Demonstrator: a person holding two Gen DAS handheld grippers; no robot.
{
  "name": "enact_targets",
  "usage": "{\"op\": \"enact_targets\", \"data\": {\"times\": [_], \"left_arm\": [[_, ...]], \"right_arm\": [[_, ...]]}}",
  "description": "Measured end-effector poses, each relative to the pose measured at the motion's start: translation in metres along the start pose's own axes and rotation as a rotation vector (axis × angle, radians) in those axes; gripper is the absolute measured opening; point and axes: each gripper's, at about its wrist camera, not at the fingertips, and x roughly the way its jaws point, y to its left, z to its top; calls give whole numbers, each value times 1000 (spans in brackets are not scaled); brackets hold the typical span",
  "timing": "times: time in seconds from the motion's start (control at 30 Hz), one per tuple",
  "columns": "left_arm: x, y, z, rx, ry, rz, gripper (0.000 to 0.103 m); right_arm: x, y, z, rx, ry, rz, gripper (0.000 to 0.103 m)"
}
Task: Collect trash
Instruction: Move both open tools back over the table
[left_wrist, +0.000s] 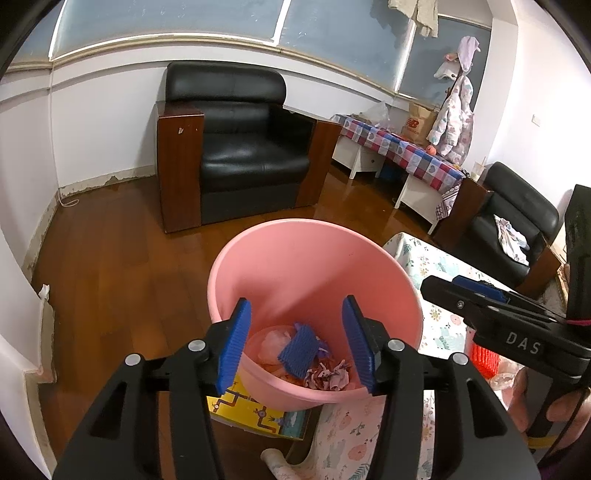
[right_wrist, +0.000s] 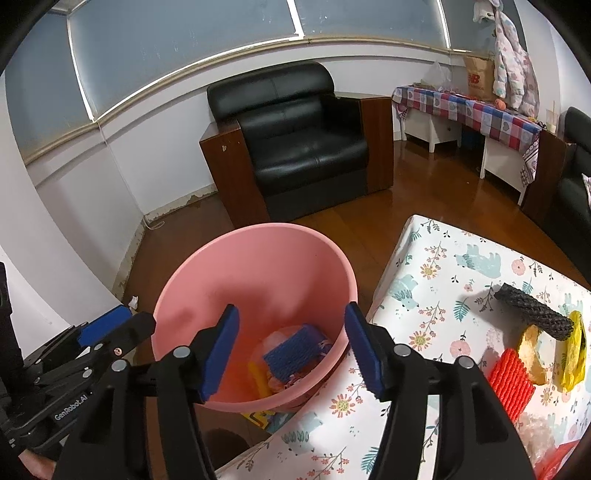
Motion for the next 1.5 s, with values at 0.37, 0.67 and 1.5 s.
{"op": "enact_targets", "data": {"times": [0.37, 0.67, 1.5], "left_arm": [[-15, -6, 1, 31, -27, 0, 52], [-13, -30, -4, 92, -8, -16, 52], [-3, -111, -48, 179, 111, -99, 52]], "right_arm": [[-33, -12, -4, 46, -51, 12, 65], [-62, -27, -32, 81, -60, -6, 65], [-122, -75, -122, 211, -47, -61, 71]]}}
